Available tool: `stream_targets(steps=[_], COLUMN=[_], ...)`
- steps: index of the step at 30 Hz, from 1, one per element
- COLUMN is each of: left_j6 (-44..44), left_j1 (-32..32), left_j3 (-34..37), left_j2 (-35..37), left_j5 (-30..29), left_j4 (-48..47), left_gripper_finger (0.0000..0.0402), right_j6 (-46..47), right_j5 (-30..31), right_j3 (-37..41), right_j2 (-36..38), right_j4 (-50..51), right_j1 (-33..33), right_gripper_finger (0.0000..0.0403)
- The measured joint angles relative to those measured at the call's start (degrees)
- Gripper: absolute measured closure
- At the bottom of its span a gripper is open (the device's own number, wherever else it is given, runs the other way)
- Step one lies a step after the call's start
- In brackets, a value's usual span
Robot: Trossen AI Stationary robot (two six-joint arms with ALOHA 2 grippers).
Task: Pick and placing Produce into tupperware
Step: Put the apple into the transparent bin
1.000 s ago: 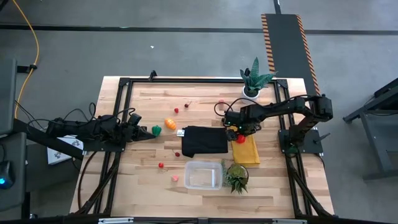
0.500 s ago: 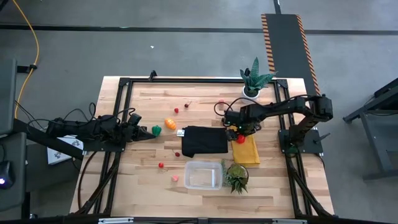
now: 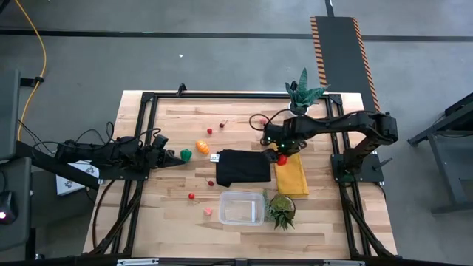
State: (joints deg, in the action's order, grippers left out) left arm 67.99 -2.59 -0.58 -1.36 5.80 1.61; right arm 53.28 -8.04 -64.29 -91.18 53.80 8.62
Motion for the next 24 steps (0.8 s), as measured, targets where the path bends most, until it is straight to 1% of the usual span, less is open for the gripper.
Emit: stream_targets(steps=[7,15,20,24], left_j6=[0.00,0.00,0.00,0.00], left_j1=[-0.02,-0.02,0.00,0.00], left_j3=[0.01,0.02,0.00,0.02], left_j2=[0.01,0.02,0.01,0.02], left_j5=[0.00,0.00,0.00,-0.22], left_j4=[0.00,0.00,0.00,-0.03], left_gripper_finger=[0.0401,0.0401,0.0401,0.0401], right_j6=[-3.16,-8.95,-12.16,-14.73], right_j5=[0.82,0.86,0.89,0.84], right_j3=[-9.22,-20.16,-24.07,-24.90], right_j2=[0.00,0.02,0.04,0.04], right_j4=[1.08,1.01,0.33,-2.41], right_j1=[0.00,-1.17,-3.01,-5.30], right_gripper_finger=[0.0138,0.0138,0.0138,0.0138])
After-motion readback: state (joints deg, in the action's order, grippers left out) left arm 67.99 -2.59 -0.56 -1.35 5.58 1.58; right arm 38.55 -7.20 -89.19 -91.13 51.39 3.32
